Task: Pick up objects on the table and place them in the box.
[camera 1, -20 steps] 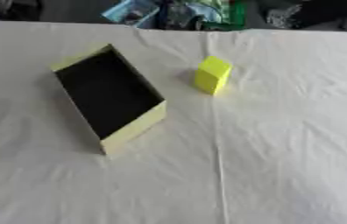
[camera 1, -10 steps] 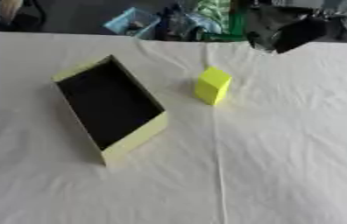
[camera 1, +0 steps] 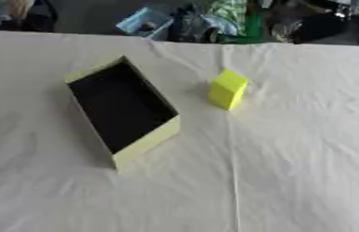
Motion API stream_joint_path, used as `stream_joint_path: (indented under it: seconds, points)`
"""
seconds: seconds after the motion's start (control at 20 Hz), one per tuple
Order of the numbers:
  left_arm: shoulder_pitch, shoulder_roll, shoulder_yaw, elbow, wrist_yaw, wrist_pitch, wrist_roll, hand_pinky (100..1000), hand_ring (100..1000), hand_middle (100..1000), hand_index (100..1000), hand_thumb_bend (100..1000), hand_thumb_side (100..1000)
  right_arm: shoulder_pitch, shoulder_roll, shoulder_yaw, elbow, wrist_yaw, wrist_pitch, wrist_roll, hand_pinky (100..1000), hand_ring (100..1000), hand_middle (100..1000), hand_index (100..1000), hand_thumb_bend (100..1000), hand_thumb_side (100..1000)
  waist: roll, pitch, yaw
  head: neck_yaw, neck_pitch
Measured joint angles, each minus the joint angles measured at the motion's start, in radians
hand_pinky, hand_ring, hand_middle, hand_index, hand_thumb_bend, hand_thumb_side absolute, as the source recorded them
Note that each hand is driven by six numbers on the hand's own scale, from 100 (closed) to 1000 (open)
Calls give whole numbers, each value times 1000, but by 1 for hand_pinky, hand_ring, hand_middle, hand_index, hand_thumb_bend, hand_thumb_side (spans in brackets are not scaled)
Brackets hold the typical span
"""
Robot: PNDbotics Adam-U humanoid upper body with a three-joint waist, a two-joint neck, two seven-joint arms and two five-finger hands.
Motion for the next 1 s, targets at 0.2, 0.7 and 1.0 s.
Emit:
stream_joint_path:
  seconds: [0.2,0.7,1.0]
  points:
    - [0,0,0,0,0,0,0,670,747,757,887,100,493,0,0,12,0,11,63,-80,885,866,812,993,100,870,0,0,1,1,1]
    - [0,0,-2,0,0,0,0,667,745,756,887,100,490,-16,14,36,22,134,-106,122,1000,1000,975,1000,100,911,0,0,-3,-5,19]
    - [1,0,-2,0,0,0,0,665,744,755,887,100,486,-47,35,37,68,142,-174,231,1000,1000,1000,1000,100,925,0,0,-15,-24,21]
